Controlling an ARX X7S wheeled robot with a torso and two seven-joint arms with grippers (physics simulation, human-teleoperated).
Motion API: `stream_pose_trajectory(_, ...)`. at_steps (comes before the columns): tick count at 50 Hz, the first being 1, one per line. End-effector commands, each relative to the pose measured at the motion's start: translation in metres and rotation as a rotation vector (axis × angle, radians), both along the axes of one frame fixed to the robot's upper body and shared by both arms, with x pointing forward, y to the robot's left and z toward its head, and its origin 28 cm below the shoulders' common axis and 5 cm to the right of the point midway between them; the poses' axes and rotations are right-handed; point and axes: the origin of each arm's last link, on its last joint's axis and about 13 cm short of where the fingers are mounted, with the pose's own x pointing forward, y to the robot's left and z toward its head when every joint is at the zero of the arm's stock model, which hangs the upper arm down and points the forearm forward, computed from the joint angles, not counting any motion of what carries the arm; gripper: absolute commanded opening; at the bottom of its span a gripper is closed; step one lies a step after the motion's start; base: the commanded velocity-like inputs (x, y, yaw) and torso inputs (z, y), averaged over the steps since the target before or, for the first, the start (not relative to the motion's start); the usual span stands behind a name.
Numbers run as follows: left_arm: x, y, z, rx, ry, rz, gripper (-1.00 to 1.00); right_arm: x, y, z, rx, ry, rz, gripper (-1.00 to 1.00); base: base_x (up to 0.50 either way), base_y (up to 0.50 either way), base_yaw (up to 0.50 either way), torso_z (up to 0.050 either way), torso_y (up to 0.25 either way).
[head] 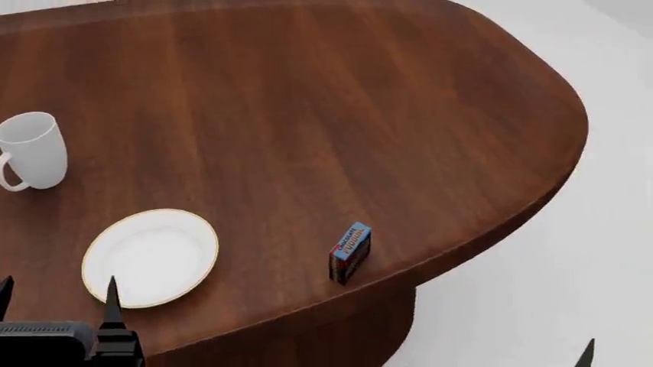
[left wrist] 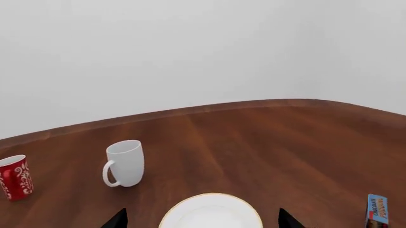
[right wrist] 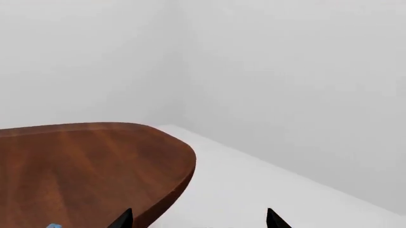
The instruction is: Put the white mug on the plate.
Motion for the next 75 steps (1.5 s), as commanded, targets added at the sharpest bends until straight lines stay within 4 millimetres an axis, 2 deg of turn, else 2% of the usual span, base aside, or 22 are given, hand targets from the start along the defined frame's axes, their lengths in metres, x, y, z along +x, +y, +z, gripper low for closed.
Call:
stream_pose_trajectory(1,-0.001,0.000,0.000,-0.003,-0.001,-0.002,1.00,0.000,0.000,-0.001,0.005,-0.002,0.003,1.00,-0.07,0.03,-0.50,0.000,0.000)
stream_pose_trajectory(15,-0.002,0.000,-0.002,0.000,0.000,-0.001,1.00,0.000,0.001,-0.001,-0.002,-0.013,0.012,1.00,-0.08,0.03,-0.50,0.000,0.000)
stream_pose_trajectory(34,-0.003,0.000,0.001,0.000,-0.001,0.002,1.00,0.000,0.000,-0.004,0.006,-0.020,0.028,1.00,0.01,0.01,0.00,0.000,0.000)
stream_pose_trajectory(57,-0.002,0.000,0.000,-0.003,-0.004,-0.003,1.00,0.000,-0.001,0.002,0.004,-0.047,0.027,1.00,0.21,0.45,0.00,0.000,0.000)
stream_pose_trajectory(75,-0.005,0.000,0.003,0.004,-0.008,-0.002,1.00,-0.004,-0.002,0.007,0.003,-0.068,0.028,1.00,0.41,0.36,0.00,0.000,0.000)
